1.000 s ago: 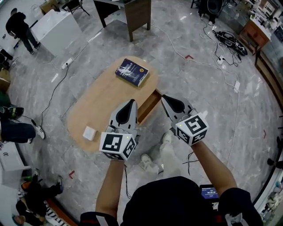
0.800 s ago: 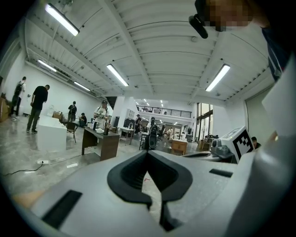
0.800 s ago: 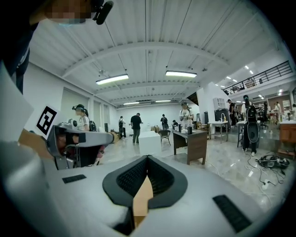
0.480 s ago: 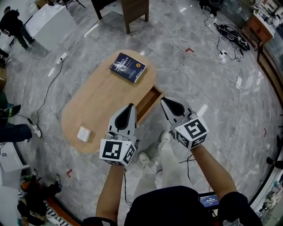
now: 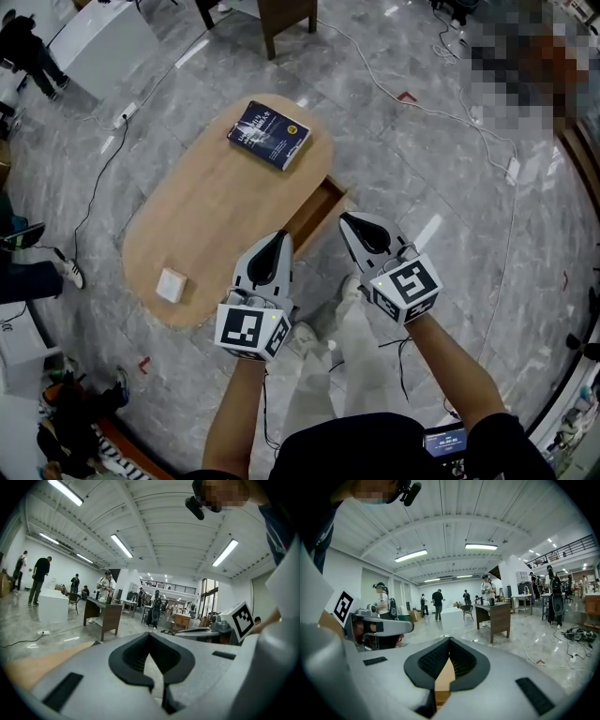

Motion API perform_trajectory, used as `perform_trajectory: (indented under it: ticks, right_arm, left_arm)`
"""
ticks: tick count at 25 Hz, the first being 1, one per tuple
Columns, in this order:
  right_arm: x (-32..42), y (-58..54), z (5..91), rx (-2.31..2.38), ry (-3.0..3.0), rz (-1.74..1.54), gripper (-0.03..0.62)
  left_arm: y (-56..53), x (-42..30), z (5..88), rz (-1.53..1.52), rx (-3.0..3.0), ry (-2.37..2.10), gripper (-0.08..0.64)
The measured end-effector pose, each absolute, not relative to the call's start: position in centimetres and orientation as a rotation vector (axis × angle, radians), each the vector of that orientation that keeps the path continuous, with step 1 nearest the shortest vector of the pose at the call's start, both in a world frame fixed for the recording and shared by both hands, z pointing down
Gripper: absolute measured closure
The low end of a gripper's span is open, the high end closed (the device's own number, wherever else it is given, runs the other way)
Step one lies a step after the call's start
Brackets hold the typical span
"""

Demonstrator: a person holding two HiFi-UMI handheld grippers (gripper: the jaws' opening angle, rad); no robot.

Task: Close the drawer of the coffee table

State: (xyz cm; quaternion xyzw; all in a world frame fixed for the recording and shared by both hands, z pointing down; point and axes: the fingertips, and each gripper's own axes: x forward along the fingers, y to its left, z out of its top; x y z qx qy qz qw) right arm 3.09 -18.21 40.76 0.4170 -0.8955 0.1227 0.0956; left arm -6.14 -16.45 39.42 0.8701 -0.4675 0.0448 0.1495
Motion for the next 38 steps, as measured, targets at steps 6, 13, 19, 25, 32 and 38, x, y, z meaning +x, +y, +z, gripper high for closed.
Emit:
perform_trajectory:
  ticks: [6, 13, 19, 25, 32, 38]
  right_arm:
    - [3.3, -19.1, 43.2, 1.244, -2.647, 0.391, 0.58]
    - [3.9, -20.4, 45.8, 1.278, -2.623, 0.425, 0.581]
    - [4.2, -20.6, 48.3, 1.287, -2.601, 0.45, 0.581]
    - [4.3, -21.2, 50.0, 1.291, -2.594, 0.466, 0.581]
    - [4.8, -22.0, 51.7, 1.327, -2.586, 0.488, 0.581]
    - [4.6, -22.3, 53.8, 1.338, -2.565, 0.501, 0.581]
  left_arm:
    - [-17.0, -5.8, 41.7, 0.161, 2.497, -1.337, 0.563]
    - [-17.7, -6.1, 44.5, 0.157, 2.474, -1.32, 0.563]
    - [-17.7, -5.6, 47.1, 0.173, 2.465, -1.288, 0.563]
    - [-18.4, -5.4, 48.8, 0.214, 2.454, -1.275, 0.563]
    - [-19.0, -5.3, 50.3, 0.238, 2.454, -1.276, 0.563]
    - [-19.4, -5.1, 51.7, 0.267, 2.462, -1.269, 0.563]
